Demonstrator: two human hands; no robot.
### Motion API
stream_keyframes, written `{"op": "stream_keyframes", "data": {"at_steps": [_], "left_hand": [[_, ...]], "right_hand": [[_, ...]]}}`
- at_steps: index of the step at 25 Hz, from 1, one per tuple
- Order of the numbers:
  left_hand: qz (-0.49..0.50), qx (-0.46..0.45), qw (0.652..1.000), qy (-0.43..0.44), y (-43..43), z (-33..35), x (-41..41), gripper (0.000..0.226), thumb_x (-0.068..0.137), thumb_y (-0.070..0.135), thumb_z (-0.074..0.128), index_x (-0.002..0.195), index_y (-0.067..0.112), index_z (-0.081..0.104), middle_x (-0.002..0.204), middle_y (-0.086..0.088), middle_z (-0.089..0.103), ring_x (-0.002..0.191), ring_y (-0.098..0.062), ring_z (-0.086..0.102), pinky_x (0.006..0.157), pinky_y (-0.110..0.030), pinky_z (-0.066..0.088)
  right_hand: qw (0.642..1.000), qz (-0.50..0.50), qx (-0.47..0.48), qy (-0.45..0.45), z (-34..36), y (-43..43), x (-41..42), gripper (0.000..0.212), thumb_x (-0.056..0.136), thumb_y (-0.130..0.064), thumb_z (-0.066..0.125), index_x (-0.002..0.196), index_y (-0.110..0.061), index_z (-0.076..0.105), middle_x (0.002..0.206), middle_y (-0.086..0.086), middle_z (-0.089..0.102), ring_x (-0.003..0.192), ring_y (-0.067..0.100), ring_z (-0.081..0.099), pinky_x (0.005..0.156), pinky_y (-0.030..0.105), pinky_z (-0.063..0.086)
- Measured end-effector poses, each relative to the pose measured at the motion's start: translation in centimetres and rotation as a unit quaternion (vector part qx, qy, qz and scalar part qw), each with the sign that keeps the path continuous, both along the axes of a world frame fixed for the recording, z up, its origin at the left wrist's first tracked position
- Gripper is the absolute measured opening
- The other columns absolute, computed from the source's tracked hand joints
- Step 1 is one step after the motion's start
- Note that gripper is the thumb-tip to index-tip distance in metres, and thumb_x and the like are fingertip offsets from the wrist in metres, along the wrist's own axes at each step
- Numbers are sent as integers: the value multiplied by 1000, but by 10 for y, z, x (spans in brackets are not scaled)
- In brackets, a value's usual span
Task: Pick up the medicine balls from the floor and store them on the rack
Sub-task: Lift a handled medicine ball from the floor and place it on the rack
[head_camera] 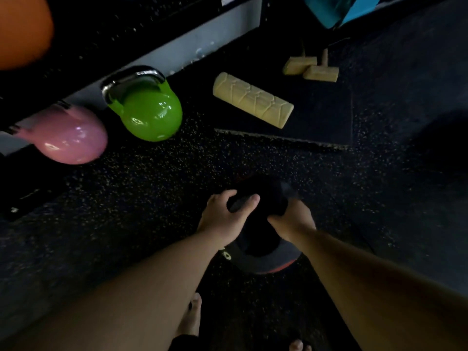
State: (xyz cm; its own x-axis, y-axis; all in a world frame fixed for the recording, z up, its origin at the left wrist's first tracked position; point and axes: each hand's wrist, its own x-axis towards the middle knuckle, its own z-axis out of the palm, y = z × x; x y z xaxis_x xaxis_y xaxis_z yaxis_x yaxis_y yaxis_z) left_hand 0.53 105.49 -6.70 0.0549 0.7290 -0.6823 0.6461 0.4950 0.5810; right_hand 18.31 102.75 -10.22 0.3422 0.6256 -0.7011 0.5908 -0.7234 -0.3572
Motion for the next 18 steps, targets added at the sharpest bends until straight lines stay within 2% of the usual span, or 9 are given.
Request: {"op": "stream_keyframes", "data": {"at_steps": [2, 4, 8, 12, 15, 17, 18], "left_hand": [[21, -1, 1000, -1, 0, 21, -12, 111, 57, 100, 43, 149, 38, 55, 154, 2, 48, 127, -18, 54, 91, -29, 39], [40, -9, 999, -3, -3, 46, -26, 112, 57, 100, 43, 149, 39, 54, 155, 3, 48, 124, -15, 53, 89, -29, 38], [78, -15, 997, -21, -10, 110, -45, 116, 57, 101, 42, 152, 35, 52, 159, -1, 49, 140, -23, 51, 101, -33, 40], [115, -4, 992, -58, 5, 207, -43, 109, 65, 98, 46, 152, 33, 53, 158, -1, 53, 141, -24, 52, 105, -36, 41], [163, 34, 982, -84, 29, 296, -30, 114, 57, 104, 44, 144, 31, 58, 147, 1, 60, 131, -24, 58, 106, -42, 47], [228, 42, 964, -129, 44, 359, -22, 98, 63, 101, 51, 134, 33, 61, 142, 1, 61, 126, -28, 58, 106, -52, 50], [268, 25, 950, -158, 49, 398, -19, 92, 70, 96, 53, 139, 35, 60, 147, 0, 59, 128, -32, 57, 104, -58, 51]], "right_hand": [[1000, 23, -5, -6, 18, -1, -25, 33, 79, -33, 70, 106, -15, 63, 97, 7, 70, 86, 27, 65, 68, 33, 49], [999, 39, 0, -27, 48, 7, -30, 28, 80, -36, 69, 99, -21, 56, 92, 3, 64, 92, 31, 68, 70, 32, 45], [993, 76, 28, -81, 146, 38, -4, 21, 81, -35, 67, 92, -24, 53, 85, 1, 60, 81, 30, 61, 67, 35, 46], [977, 119, 111, -136, 282, 68, 0, 24, 80, -40, 64, 95, -27, 51, 89, 0, 56, 94, 32, 65, 71, 36, 44], [960, 151, 177, -154, 395, 89, 4, 20, 80, -40, 64, 89, -28, 50, 83, -5, 55, 89, 28, 63, 68, 35, 42], [945, 171, 224, -164, 479, 105, 5, 21, 78, -40, 65, 82, -26, 50, 78, -8, 54, 88, 28, 65, 66, 34, 41], [934, 183, 256, -170, 530, 111, 4, 22, 78, -40, 65, 80, -25, 49, 78, -8, 56, 89, 28, 66, 66, 33, 41]]}}
